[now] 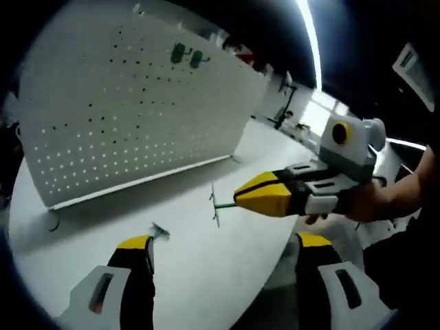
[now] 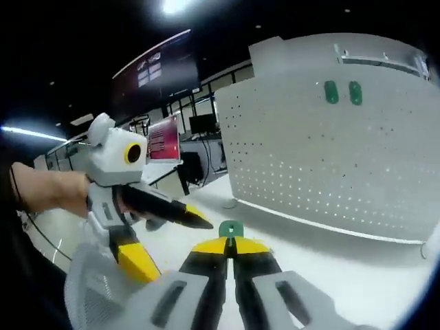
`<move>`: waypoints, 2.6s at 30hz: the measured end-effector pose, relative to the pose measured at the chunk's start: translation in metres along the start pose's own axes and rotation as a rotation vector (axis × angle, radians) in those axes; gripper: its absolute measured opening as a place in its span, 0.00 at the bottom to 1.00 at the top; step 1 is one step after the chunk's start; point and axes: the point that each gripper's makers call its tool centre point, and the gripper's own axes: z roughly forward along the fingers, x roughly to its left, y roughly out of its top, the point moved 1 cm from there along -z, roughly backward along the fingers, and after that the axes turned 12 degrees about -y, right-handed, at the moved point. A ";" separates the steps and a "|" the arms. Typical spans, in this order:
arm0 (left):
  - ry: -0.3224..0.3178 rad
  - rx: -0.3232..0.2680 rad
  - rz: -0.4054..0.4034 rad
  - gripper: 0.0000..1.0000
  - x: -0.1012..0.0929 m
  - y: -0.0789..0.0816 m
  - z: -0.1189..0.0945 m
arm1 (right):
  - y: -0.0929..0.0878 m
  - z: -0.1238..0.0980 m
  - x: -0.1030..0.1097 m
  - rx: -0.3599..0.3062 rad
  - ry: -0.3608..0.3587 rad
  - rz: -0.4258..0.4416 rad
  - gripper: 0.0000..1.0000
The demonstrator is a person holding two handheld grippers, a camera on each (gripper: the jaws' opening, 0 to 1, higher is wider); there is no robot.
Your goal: Insert the hook assembly into the mounting plate slot until the hook locks in place.
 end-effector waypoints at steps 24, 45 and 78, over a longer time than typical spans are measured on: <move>0.158 -0.277 0.031 1.00 0.002 -0.012 -0.036 | 0.080 0.010 -0.062 -0.249 -0.263 0.060 0.00; 0.201 -0.287 -0.027 1.00 0.005 -0.043 -0.043 | 0.128 0.011 -0.124 -0.369 -0.424 0.078 0.00; 0.293 -0.250 -0.031 1.00 0.024 -0.053 -0.049 | 0.181 0.020 -0.220 -0.463 -0.608 0.068 0.00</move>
